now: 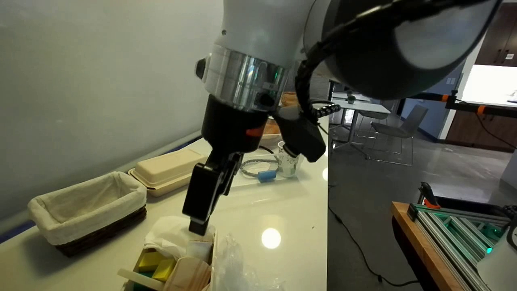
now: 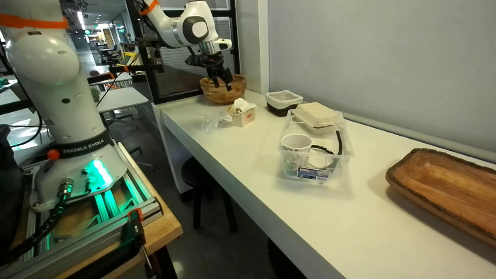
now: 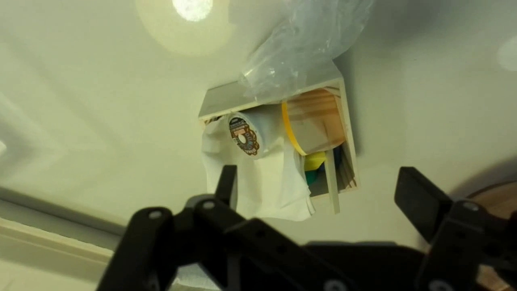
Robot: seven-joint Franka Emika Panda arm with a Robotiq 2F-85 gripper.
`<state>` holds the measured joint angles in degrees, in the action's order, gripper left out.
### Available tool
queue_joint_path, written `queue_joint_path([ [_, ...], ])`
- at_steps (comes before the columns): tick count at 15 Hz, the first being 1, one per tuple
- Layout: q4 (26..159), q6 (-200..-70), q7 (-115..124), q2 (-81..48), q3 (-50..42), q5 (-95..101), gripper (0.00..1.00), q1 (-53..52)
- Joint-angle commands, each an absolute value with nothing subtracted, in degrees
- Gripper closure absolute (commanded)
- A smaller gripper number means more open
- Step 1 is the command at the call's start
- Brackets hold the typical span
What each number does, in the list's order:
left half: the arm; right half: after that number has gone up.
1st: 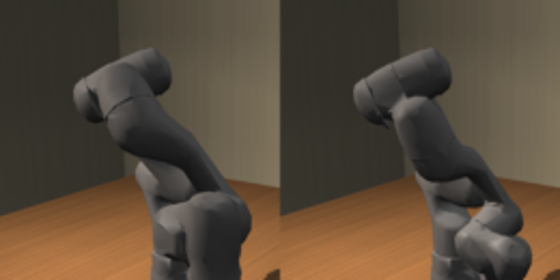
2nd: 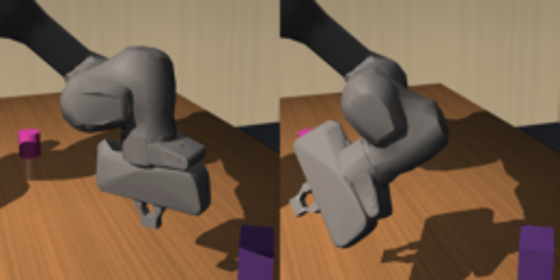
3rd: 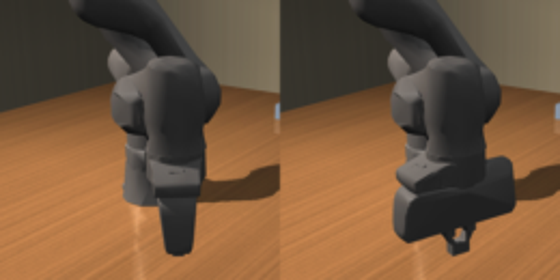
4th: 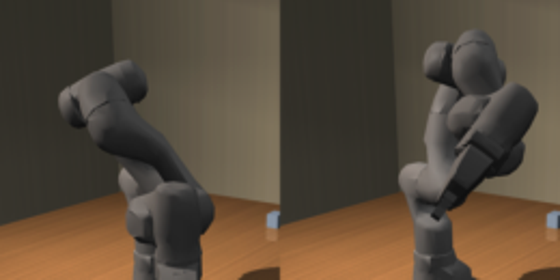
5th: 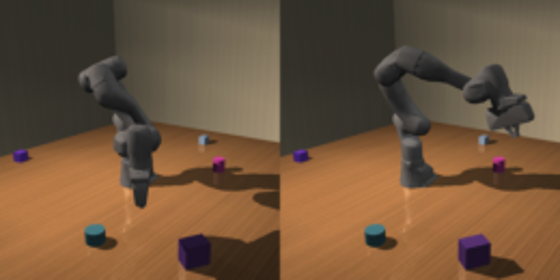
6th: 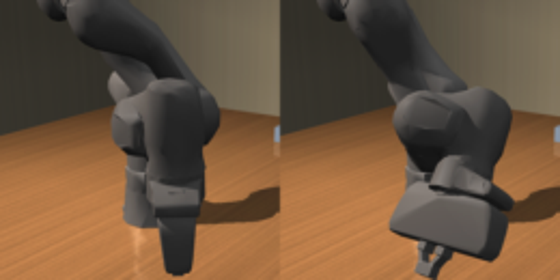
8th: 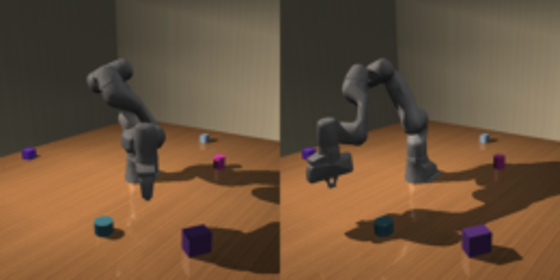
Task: Remove a tissue from the box
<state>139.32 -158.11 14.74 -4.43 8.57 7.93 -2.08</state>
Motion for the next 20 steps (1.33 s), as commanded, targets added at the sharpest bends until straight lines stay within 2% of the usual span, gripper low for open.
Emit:
queue_joint_path([
  [1, 138.7, -158.1, 14.1, -5.2, 6.7, 7.4, 0.00, -3.8],
  [6, 137.9, -158.1, 14.1, -5.7, 6.7, 7.4, 0.00, -3.9],
  [17, 126.9, -158.7, 32.1, -19.6, -3.0, 18.4, 0.00, -13.5],
  [19, 124.8, -159.1, 34.7, -21.5, -5.6, 20.5, 0.07, -16.1],
  [20, 124.0, -158.5, 35.0, -22.2, -6.2, 20.4, 0.15, -16.8],
])
